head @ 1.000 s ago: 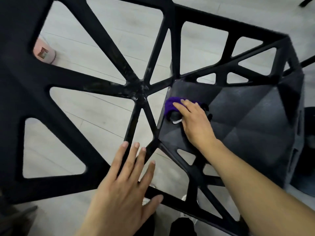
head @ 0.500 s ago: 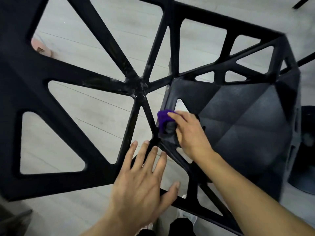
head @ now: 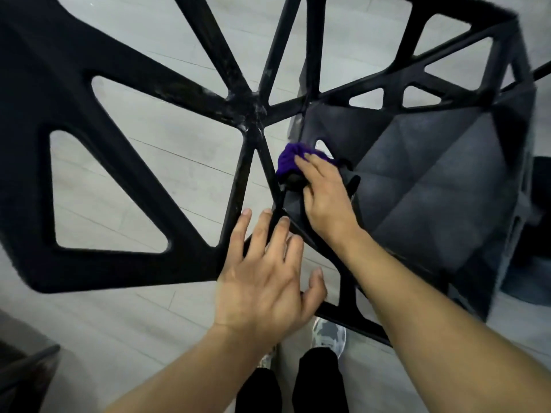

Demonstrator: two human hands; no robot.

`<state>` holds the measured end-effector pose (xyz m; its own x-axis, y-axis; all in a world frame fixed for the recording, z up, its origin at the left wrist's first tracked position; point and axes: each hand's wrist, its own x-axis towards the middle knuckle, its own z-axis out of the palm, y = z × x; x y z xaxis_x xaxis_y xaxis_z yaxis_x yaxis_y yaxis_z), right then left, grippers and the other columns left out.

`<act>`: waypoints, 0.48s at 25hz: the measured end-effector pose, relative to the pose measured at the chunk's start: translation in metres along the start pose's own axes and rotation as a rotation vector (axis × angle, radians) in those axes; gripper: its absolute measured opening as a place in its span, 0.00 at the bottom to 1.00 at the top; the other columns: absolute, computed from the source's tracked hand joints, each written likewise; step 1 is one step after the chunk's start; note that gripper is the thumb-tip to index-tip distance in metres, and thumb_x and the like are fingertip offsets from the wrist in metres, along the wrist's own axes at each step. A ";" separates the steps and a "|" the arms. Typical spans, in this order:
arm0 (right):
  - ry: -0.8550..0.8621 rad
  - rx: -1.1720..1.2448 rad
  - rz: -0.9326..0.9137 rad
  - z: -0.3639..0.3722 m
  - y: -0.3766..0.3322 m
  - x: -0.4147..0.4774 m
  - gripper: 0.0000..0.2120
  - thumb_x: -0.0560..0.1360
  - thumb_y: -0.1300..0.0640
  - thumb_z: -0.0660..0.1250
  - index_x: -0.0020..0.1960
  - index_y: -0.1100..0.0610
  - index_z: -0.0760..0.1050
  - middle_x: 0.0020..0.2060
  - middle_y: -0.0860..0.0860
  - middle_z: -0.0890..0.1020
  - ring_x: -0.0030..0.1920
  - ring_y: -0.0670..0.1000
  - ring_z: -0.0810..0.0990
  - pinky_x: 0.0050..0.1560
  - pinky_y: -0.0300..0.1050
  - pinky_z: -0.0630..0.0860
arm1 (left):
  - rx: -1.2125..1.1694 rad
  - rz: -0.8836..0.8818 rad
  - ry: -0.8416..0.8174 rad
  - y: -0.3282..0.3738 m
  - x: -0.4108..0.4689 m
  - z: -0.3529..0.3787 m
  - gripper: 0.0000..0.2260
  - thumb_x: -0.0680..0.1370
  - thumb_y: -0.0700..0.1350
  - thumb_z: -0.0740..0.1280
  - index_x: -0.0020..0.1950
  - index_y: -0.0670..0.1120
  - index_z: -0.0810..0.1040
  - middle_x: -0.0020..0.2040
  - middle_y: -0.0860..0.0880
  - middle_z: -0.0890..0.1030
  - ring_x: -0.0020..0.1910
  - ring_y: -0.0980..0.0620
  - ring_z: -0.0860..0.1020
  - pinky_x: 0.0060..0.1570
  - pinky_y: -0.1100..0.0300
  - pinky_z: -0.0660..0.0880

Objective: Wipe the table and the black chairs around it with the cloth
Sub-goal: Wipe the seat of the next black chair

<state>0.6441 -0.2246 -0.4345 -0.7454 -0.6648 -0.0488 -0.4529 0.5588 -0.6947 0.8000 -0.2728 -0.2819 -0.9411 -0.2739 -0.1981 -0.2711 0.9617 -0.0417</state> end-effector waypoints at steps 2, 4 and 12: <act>-0.107 0.004 -0.084 -0.003 -0.002 -0.024 0.27 0.71 0.67 0.60 0.70 0.61 0.75 0.68 0.59 0.76 0.68 0.60 0.73 0.73 0.54 0.66 | 0.009 -0.008 0.009 -0.001 -0.002 0.001 0.21 0.77 0.56 0.60 0.56 0.41 0.82 0.63 0.42 0.82 0.68 0.40 0.75 0.74 0.40 0.63; -0.233 -0.033 -0.156 -0.019 0.008 -0.046 0.27 0.69 0.67 0.60 0.68 0.60 0.77 0.66 0.58 0.78 0.66 0.59 0.75 0.72 0.51 0.66 | 0.029 -0.011 -0.027 0.000 -0.002 -0.001 0.20 0.77 0.56 0.59 0.55 0.43 0.80 0.61 0.43 0.81 0.67 0.40 0.75 0.74 0.41 0.62; -0.198 0.043 0.218 -0.070 0.023 -0.114 0.24 0.74 0.70 0.64 0.69 0.57 0.76 0.65 0.55 0.78 0.66 0.58 0.75 0.70 0.47 0.66 | -0.086 0.169 0.131 -0.036 -0.001 -0.083 0.21 0.79 0.49 0.62 0.71 0.43 0.75 0.73 0.41 0.73 0.77 0.39 0.64 0.78 0.44 0.57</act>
<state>0.6844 -0.1008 -0.3947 -0.7113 -0.6171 -0.3364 -0.2678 0.6805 -0.6821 0.7939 -0.3081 -0.1990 -0.9913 -0.1136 -0.0658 -0.1179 0.9908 0.0661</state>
